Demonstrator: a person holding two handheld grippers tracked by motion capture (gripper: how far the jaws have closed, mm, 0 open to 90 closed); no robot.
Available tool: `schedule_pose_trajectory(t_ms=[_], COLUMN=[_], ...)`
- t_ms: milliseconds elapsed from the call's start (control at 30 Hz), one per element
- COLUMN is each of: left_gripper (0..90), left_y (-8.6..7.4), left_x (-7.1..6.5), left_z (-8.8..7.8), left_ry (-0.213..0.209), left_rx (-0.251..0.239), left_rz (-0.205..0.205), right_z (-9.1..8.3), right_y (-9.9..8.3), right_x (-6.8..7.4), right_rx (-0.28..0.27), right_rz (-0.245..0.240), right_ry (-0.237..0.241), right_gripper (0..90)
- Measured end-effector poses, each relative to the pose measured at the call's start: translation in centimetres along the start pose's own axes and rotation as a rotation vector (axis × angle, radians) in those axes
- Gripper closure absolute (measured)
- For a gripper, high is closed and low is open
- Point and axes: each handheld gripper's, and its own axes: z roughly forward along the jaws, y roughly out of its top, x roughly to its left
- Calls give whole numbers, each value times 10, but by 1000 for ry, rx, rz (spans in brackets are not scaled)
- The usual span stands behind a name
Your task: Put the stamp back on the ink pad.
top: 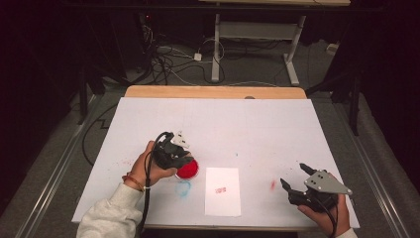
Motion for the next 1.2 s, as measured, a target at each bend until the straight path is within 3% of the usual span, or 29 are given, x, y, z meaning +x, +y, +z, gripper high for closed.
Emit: schedule_pose_trajectory(t_ms=[567,900,1200], left_gripper=[735,729,703], left_y=[-8,-9,-9], left_x=[7,7,8], left_z=[24,26,25], left_ry=[-29,-52,-40], left_rx=[101,116,101], left_rz=[-21,-21,-38], right_z=[1,1,1], right_y=[0,0,0], right_x=[4,4,4], right_rx=[12,11,8], right_rz=[-17,-17,-20], right_ry=[15,16,18], right_gripper=[237,237,237])
